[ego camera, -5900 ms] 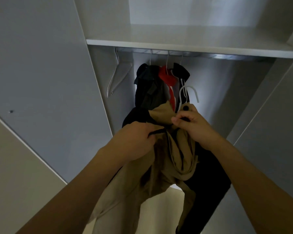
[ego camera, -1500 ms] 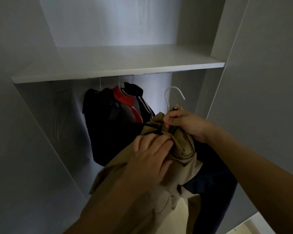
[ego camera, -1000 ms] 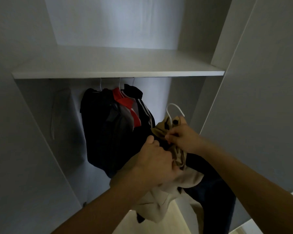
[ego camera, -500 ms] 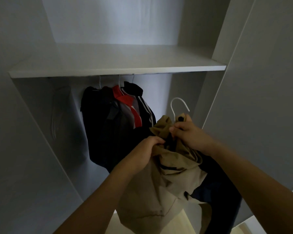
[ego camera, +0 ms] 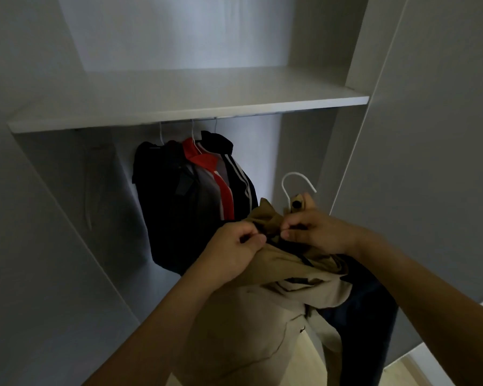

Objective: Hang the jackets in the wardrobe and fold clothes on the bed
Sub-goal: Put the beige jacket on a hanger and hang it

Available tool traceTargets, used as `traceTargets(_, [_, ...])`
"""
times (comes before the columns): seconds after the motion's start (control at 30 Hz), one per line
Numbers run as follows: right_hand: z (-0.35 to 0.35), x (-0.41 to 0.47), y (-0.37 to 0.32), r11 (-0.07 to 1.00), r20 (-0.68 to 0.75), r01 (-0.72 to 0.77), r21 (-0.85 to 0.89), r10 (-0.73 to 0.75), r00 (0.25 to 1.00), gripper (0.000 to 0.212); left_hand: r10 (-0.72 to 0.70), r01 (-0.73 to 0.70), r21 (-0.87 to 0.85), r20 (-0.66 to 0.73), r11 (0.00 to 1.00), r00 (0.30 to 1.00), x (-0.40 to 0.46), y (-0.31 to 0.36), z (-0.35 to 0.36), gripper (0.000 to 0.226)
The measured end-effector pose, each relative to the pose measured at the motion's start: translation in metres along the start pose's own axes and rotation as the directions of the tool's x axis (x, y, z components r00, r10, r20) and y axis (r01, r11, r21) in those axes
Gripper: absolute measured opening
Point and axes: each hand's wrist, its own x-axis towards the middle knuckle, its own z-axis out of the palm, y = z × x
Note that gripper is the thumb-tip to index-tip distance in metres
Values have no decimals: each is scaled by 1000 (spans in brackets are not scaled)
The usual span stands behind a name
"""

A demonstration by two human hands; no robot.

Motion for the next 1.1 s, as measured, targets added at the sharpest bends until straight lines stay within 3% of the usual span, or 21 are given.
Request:
traceTargets(0.13, [-4, 8, 5, 1000, -44, 17, -25, -18, 999, 14, -11, 24, 86, -153, 996, 988, -6, 14, -9, 29])
traceTargets(0.27, [-15, 8, 18, 998, -183, -60, 19, 62, 981, 13, -33, 76, 180, -234, 981, 972, -23, 22, -34, 30])
traceTargets(0.43, [-5, 19, 1, 961, -330, -26, 275, 120, 936, 15, -216, 188, 400, 24, 897, 976, -17, 27, -53, 22])
traceTargets(0.53, [0, 26, -18, 937, -323, 68, 344, 50, 945, 16, -254, 213, 264, 130, 941, 958, 2, 21, -35, 16])
traceTargets(0.6, [4, 28, -25, 953, -317, 127, 276, -35, 948, 17, -179, 156, 122, 201, 980, 963, 7, 15, -15, 32])
traceTargets(0.7, [3, 28, -23, 983, -328, 135, 127, -87, 941, 15, -123, 120, 40, 98, 992, 987, 3, 0, -1, 35])
traceTargets(0.8, [-3, 24, -11, 991, -264, 82, 103, -52, 963, 14, -102, 98, 170, 14, 980, 995, -9, -7, -8, 28])
traceTargets(0.93, [-6, 23, -3, 986, -289, 9, 164, 39, 956, 16, -75, 39, 343, 92, 939, 993, -24, 6, -20, 31])
traceTargets(1.0, [-6, 24, -6, 976, -320, 5, 219, 67, 945, 16, -117, 61, 333, 149, 941, 982, -21, 10, -25, 27])
traceTargets(1.1, [-8, 27, -16, 932, -381, 46, 359, 101, 919, 14, -148, 122, 162, 159, 979, 976, -4, 13, -21, 32])
